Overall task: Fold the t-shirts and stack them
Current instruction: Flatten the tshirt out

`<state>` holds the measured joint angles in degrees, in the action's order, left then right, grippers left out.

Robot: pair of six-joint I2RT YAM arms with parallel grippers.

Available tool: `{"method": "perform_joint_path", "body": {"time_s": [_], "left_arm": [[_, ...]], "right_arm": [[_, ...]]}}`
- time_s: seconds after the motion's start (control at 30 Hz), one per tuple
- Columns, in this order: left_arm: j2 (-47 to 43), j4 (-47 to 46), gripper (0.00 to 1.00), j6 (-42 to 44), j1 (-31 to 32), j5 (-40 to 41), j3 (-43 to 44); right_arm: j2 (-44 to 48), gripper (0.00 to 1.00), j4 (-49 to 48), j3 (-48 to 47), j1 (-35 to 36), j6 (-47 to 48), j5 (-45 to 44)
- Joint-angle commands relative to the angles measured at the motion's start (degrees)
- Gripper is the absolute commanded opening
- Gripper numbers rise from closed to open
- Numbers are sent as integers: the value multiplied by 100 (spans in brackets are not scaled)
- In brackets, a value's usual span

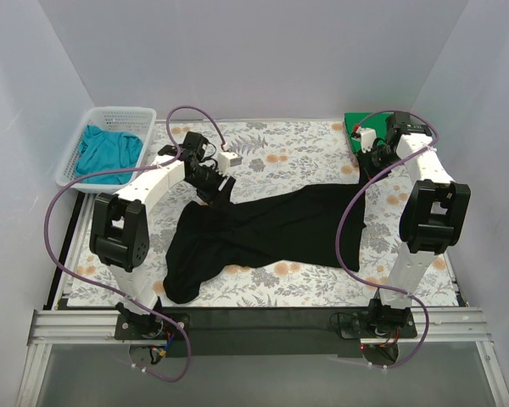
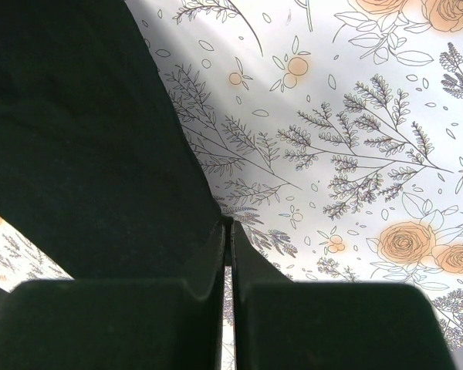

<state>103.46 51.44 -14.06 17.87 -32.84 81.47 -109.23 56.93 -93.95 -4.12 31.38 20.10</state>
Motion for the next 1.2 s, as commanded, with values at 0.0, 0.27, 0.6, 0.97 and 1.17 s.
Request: {"method": "perform_joint_path", "body": {"time_s": [0.0, 0.27, 0.6, 0.97, 1.17], "left_arm": [[-19, 200, 55, 238, 59, 164, 97], [-19, 288, 52, 361, 147, 252, -61], [-19, 129, 43, 334, 208, 375, -149], [8, 209, 36, 396, 261, 217, -202], [69, 182, 36, 396, 270, 348, -237]], "right_arm": [[-2, 1, 73, 17, -19, 44, 47], [-37, 1, 73, 9, -19, 62, 29], [-98, 1, 73, -9, -19, 53, 47], [-125, 1, 73, 8, -27, 62, 47], [-134, 1, 73, -9, -27, 53, 64]]}}
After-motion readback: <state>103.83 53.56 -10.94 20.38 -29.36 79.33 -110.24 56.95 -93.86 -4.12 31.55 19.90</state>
